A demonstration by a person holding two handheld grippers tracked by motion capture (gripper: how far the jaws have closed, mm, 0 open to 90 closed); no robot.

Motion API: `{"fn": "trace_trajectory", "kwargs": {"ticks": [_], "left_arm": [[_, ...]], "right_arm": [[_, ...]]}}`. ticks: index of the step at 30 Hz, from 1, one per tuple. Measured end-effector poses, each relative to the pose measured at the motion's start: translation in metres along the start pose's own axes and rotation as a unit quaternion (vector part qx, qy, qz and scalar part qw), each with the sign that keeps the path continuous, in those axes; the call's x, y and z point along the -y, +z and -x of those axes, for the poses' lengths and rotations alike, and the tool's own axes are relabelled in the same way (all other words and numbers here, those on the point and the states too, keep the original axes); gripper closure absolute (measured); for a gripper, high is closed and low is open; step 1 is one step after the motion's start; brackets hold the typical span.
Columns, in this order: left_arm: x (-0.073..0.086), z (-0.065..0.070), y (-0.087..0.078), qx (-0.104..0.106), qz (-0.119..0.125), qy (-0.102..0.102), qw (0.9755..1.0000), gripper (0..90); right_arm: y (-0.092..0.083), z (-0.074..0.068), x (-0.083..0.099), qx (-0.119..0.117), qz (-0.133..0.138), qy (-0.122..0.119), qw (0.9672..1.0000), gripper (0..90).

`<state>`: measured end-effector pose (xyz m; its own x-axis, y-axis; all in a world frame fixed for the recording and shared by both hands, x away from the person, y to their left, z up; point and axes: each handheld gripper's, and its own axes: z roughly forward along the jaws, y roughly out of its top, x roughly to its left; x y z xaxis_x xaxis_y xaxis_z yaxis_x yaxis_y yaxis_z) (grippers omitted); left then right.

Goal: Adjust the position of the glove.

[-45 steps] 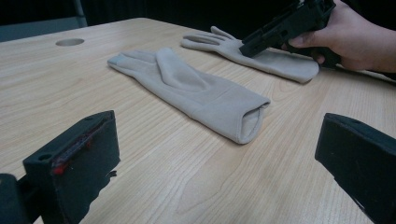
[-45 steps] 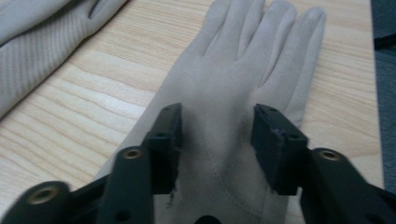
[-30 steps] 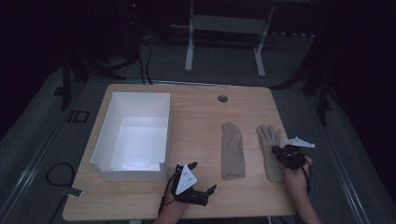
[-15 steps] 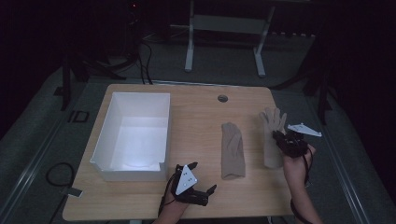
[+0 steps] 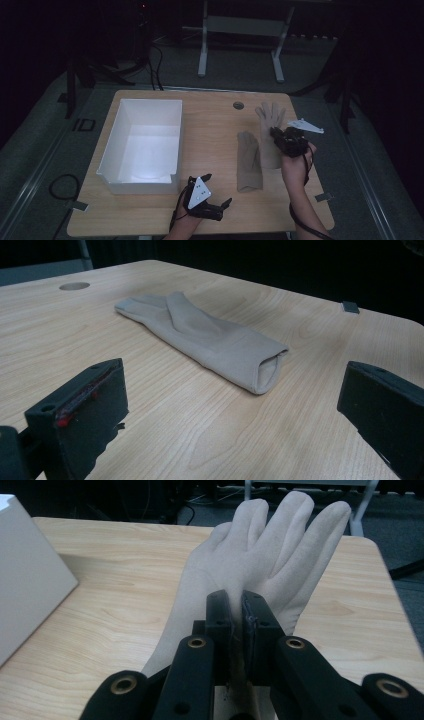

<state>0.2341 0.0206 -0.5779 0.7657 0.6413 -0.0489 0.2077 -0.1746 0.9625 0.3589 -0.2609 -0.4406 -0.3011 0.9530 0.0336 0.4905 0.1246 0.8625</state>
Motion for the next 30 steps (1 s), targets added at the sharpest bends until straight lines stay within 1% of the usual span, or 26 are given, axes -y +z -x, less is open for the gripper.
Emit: {"fn": "trace_trajectory", "kwargs": {"ticks": [1,2,6,8,9,12,14,17,20,23,30], "left_arm": [[0.000,0.000,0.000,0.001,0.000,-0.001,1.0000,0.2],[0.000,-0.001,0.000,0.002,0.000,-0.001,1.0000,0.2],[0.000,-0.001,0.000,0.003,0.000,-0.001,1.0000,0.2],[0.000,-0.001,0.000,0.004,0.001,-0.001,1.0000,0.2],[0.000,-0.001,0.000,0.004,0.001,-0.001,1.0000,0.2],[0.000,0.000,0.000,0.005,0.002,-0.001,1.0000,0.2],[0.000,0.000,0.000,0.005,0.002,-0.001,1.0000,0.2],[0.000,0.000,0.000,0.005,0.001,-0.001,1.0000,0.2],[0.000,0.000,0.000,0.004,0.001,-0.001,1.0000,0.2],[0.000,0.000,0.000,0.005,0.001,-0.001,1.0000,0.2],[0.000,0.000,0.000,0.005,0.001,-0.002,1.0000,0.2]], "right_arm": [[0.002,-0.004,0.000,-0.001,-0.001,0.000,1.0000,83.4],[0.008,-0.011,0.000,0.000,-0.008,-0.007,0.9999,83.4],[0.019,-0.021,0.005,0.004,-0.018,-0.009,0.9998,83.4],[0.026,-0.025,0.011,0.001,-0.027,-0.002,0.9996,83.4],[0.029,-0.026,0.015,0.003,-0.031,-0.001,0.9995,83.4],[0.036,-0.029,0.025,0.003,-0.044,0.003,0.9990,83.3],[0.041,-0.029,0.033,-0.001,-0.054,0.013,0.9985,83.4],[0.046,-0.030,0.041,0.001,-0.065,0.014,0.9978,83.3],[0.049,-0.031,0.047,0.003,-0.070,0.022,0.9973,83.3],[0.052,-0.033,0.054,0.002,-0.079,0.019,0.9967,83.2],[0.056,-0.035,0.068,-0.003,-0.094,0.027,0.9952,83.1]]}}
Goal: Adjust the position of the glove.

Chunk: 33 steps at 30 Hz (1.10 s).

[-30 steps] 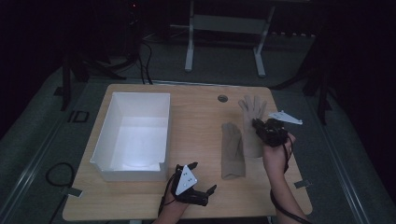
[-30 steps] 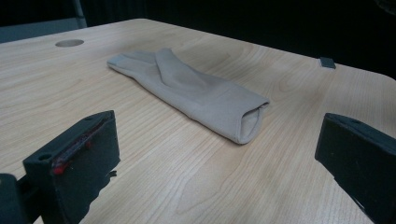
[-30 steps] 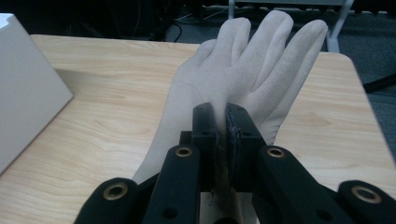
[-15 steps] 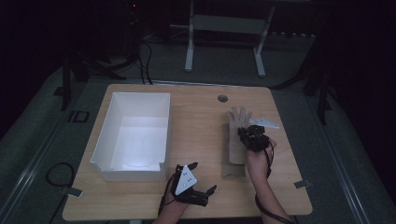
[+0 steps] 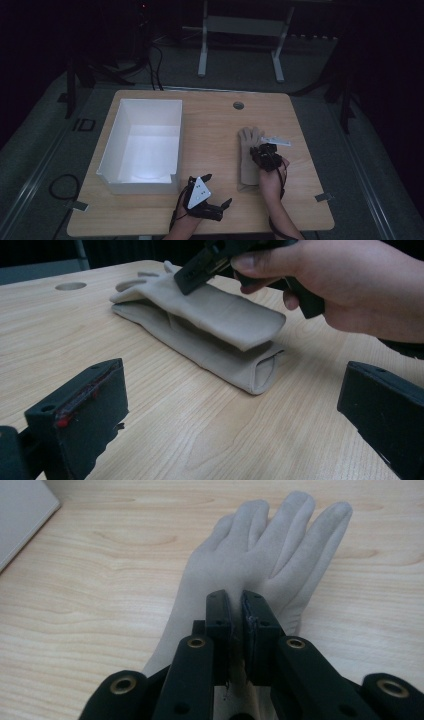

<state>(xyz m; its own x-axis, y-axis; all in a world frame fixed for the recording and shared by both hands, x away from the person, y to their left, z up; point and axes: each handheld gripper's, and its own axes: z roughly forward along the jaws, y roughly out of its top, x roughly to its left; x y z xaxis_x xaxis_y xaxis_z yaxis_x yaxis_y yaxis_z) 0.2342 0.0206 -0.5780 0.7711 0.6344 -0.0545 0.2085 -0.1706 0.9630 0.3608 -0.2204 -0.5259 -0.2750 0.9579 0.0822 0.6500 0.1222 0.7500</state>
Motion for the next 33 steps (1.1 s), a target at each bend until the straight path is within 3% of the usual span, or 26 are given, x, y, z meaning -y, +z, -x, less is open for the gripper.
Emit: {"fn": "trace_trajectory", "kwargs": {"ticks": [14,20,24,29,31,33], "left_arm": [[0.000,0.000,0.000,0.001,-0.001,0.001,1.0000,0.2],[0.000,0.000,0.000,0.001,-0.001,0.001,1.0000,0.2],[0.000,0.000,0.000,0.001,-0.002,0.001,1.0000,0.2],[0.000,0.000,0.000,0.005,-0.004,0.001,1.0000,0.2],[-0.001,-0.001,0.001,0.008,-0.006,0.002,0.9999,0.2],[-0.001,0.000,0.001,0.009,-0.005,0.001,1.0000,0.2]], "right_arm": [[0.003,-0.002,0.011,-0.014,-0.014,-0.014,0.9997,82.0],[0.006,0.000,0.015,-0.026,-0.020,-0.019,0.9993,77.3],[-0.002,0.002,0.011,-0.032,-0.009,-0.028,0.9990,66.7],[-0.015,0.013,0.003,-0.050,0.011,-0.046,0.9976,44.3],[-0.017,0.015,0.002,-0.050,0.014,-0.052,0.9973,41.4],[-0.021,0.024,-0.002,-0.075,0.009,-0.056,0.9956,28.6]]}}
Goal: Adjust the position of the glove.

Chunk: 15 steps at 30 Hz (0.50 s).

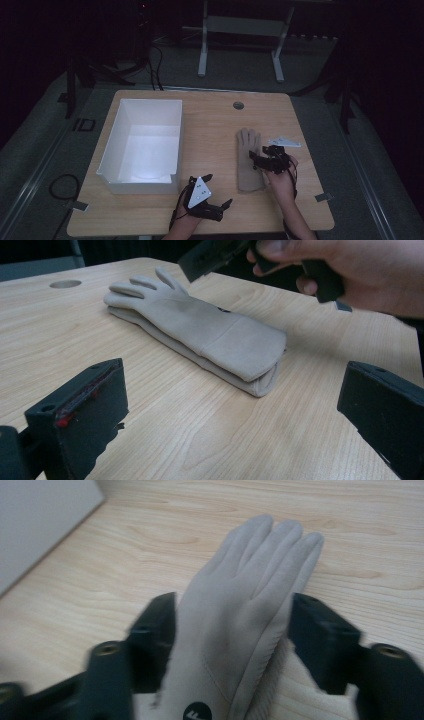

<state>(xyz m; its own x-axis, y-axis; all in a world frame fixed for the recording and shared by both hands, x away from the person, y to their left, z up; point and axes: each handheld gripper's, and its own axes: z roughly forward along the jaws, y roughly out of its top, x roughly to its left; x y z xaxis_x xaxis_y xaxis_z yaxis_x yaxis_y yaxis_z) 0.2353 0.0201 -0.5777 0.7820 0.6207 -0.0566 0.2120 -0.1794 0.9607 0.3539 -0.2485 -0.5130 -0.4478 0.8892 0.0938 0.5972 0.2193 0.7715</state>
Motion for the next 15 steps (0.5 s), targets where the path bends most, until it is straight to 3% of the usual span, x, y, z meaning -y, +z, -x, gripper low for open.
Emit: {"fn": "trace_trajectory", "kwargs": {"ticks": [2,4,7,9,11,13,15], "left_arm": [[0.000,-0.001,0.001,0.012,0.003,-0.006,0.9999,0.2],[-0.001,-0.002,0.003,0.013,-0.009,-0.004,0.9999,0.2],[-0.004,-0.001,0.007,0.016,-0.005,0.023,0.9996,0.2],[-0.007,0.001,0.009,0.022,-0.017,0.028,0.9992,5.7],[-0.011,0.001,0.013,0.034,-0.045,0.009,0.9984,6.1],[-0.013,-0.001,0.015,0.070,-0.040,-0.022,0.9965,6.1],[-0.017,-0.002,0.018,0.090,-0.046,-0.019,0.9947,6.1]], "right_arm": [[-0.002,0.005,0.000,-0.021,-0.007,-0.002,0.9998,25.4],[-0.004,0.009,0.000,-0.035,0.005,0.001,0.9994,19.1],[-0.004,0.015,0.002,-0.048,0.005,0.001,0.9988,17.6],[-0.004,0.021,0.004,-0.061,0.014,-0.004,0.9980,18.9],[-0.005,0.025,0.005,-0.067,0.024,-0.031,0.9970,18.2],[-0.005,0.028,0.006,-0.072,0.018,-0.053,0.9958,17.1],[-0.006,0.031,0.006,-0.074,0.012,-0.053,0.9958,17.2]]}}
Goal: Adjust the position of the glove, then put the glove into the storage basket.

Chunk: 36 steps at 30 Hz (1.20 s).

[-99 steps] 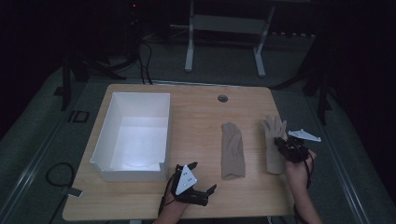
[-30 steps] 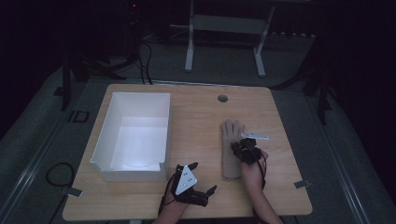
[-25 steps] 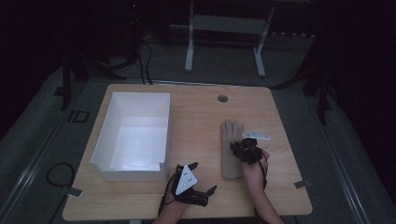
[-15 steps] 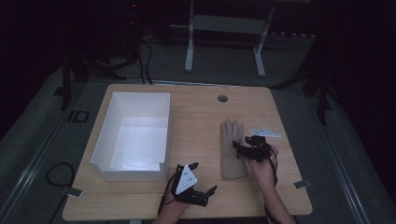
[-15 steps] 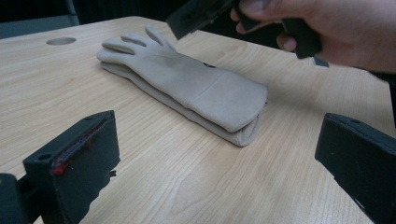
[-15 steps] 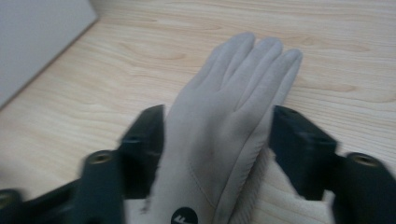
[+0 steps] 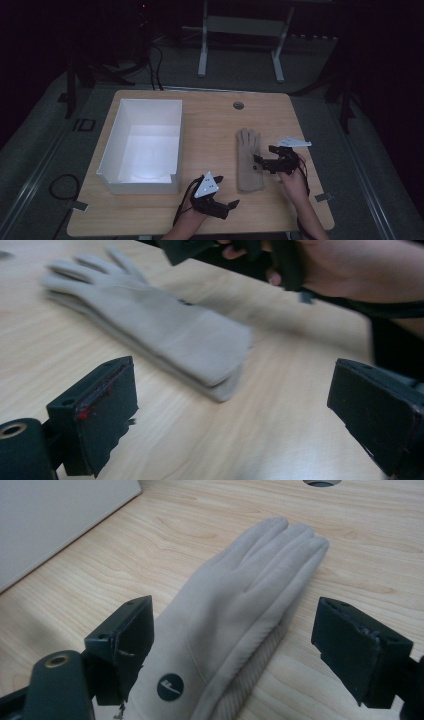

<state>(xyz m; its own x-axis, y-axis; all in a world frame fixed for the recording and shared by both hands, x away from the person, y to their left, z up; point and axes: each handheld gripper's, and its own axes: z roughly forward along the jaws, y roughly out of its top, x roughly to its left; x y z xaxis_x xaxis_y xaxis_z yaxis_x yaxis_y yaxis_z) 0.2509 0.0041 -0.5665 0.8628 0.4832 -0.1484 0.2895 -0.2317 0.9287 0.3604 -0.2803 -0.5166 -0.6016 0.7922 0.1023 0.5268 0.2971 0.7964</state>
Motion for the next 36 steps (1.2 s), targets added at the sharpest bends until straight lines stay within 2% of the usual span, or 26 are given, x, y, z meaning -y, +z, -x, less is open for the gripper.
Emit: {"fn": "trace_trajectory", "kwargs": {"ticks": [2,3,6,8,10,14,15,17,19,23,25,29,32,34,36], "left_arm": [[-0.003,-0.001,0.002,0.022,-0.002,0.010,0.9997,6.2],[-0.005,-0.001,0.003,0.025,-0.003,0.012,0.9996,6.6],[-0.008,-0.005,0.006,0.041,0.004,-0.009,0.9991,7.7],[-0.010,-0.006,0.010,0.056,-0.002,-0.008,0.9984,7.8],[-0.012,-0.006,0.017,0.058,-0.014,0.003,0.9982,7.8],[-0.015,-0.008,0.030,0.053,-0.041,0.027,0.9974,8.6],[-0.015,-0.008,0.030,0.053,-0.041,0.027,0.9974,12.6],[-0.017,-0.009,0.033,0.060,-0.043,0.040,0.9965,12.6],[-0.019,-0.010,0.036,0.061,-0.055,0.056,0.9951,14.9],[-0.025,-0.013,0.044,0.066,-0.068,0.078,0.9924,15.6],[-0.028,-0.014,0.049,0.067,-0.077,0.085,0.9912,16.0],[-0.032,-0.014,0.057,0.074,-0.091,0.100,0.9880,20.7],[-0.034,-0.014,0.063,0.077,-0.099,0.109,0.9861,24.7],[-0.035,-0.016,0.067,0.079,-0.102,0.104,0.9861,28.4],[-0.037,-0.017,0.071,0.084,-0.111,0.107,0.9845,32.0]], "right_arm": [[-0.003,0.003,-0.001,-0.003,-0.002,0.005,1.0000,16.6],[-0.005,0.005,-0.001,-0.013,-0.001,0.011,0.9999,15.6],[-0.009,0.008,-0.004,-0.061,0.003,0.013,0.9981,15.1],[-0.011,0.009,-0.005,-0.067,0.009,0.006,0.9977,14.9],[-0.015,0.009,-0.007,-0.073,0.020,0.005,0.9971,13.6],[-0.016,0.010,-0.011,-0.069,0.016,0.008,0.9974,11.8],[-0.016,0.010,-0.011,-0.069,0.016,0.008,0.9974,11.8],[-0.016,0.011,-0.013,-0.050,0.013,0.011,0.9986,11.8],[-0.014,0.014,-0.013,-0.056,0.015,0.019,0.9982,10.4],[-0.003,0.019,-0.016,-0.035,0.010,0.032,0.9988,10.7],[0.005,0.022,-0.018,-0.032,0.002,0.038,0.9988,13.5],[0.020,0.031,-0.023,0.000,-0.011,0.052,0.9986,18.8],[0.030,0.037,-0.026,0.001,-0.014,0.071,0.9974,23.9],[0.038,0.040,-0.026,-0.005,-0.021,0.084,0.9962,24.8],[0.044,0.042,-0.025,-0.003,-0.028,0.090,0.9955,29.3]]}}
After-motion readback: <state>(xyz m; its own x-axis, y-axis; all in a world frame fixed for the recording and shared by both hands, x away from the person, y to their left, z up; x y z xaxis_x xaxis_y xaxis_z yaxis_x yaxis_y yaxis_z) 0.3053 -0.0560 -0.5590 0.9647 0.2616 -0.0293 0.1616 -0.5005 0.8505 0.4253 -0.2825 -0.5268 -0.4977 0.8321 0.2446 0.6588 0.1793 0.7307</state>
